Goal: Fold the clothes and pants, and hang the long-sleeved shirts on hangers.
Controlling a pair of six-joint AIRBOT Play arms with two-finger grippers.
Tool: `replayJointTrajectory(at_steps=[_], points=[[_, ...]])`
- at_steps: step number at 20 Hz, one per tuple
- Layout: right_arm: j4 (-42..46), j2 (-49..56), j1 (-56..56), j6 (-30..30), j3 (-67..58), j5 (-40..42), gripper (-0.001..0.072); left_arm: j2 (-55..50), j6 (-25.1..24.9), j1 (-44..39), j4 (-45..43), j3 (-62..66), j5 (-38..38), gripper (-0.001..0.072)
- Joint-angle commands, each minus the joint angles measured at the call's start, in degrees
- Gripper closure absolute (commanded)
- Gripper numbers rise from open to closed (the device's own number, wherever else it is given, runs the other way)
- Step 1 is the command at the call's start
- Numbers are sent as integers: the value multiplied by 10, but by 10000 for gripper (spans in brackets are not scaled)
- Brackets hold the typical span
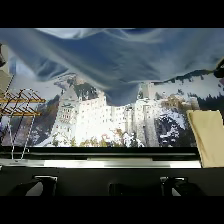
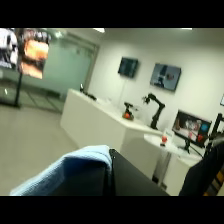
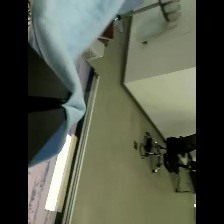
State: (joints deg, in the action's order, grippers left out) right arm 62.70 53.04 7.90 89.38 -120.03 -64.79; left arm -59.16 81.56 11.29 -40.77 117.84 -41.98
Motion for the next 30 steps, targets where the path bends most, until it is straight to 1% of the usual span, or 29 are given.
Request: replayJointTrajectory(at_steps=[1,2,3,5,6,7,8,9,11,13,16,19,20,21,22,25,26,27,28,29,30], points=[[61,-29,0,78,-29,-6,672,76,66,0,-86,-14,14,696],[105,-22,0,100,-27,-9,672,65,73,0,-86,-14,-5,696],[160,-11,0,122,-20,-15,672,47,93,0,-86,-14,-30,696],[245,26,0,172,4,-25,672,-8,122,-1,-86,-14,-111,696],[257,53,0,190,24,-27,672,-43,124,-10,-86,-17,-160,696],[256,84,0,191,43,-29,672,-78,124,-19,-87,-28,-198,696],[243,125,0,191,59,-36,672,-118,123,-36,-91,-47,-226,696],[244,171,0,190,67,-44,672,-160,123,-53,-103,-69,-236,696],[281,265,0,181,71,-31,672,-249,103,-91,-139,-108,-227,695],[295,362,0,175,71,-3,671,-351,99,-127,-166,-118,-222,695],[286,497,0,180,71,28,671,-482,99,-176,-167,-117,-186,695],[230,593,-2,202,71,75,671,-547,100,-197,-167,-117,-111,696],[210,611,-3,214,71,88,670,-557,101,-197,-166,-117,-89,696],[199,624,-3,224,71,100,649,-564,102,-196,-167,-117,-67,695],[193,633,-3,236,71,111,612,-569,108,-194,-167,-117,-49,695],[184,635,-10,267,63,137,620,-574,151,-176,-167,-117,12,695],[175,633,-17,289,57,138,633,-574,167,-166,-167,-117,33,695],[164,629,-25,308,56,143,632,-574,184,-158,-166,-117,43,695],[146,624,-35,315,56,150,630,-574,196,-150,-163,-117,43,695],[123,619,-46,315,56,155,612,-574,196,-144,-155,-117,38,685],[99,615,-56,312,56,157,515,-574,194,-138,-145,-117,30,578]])
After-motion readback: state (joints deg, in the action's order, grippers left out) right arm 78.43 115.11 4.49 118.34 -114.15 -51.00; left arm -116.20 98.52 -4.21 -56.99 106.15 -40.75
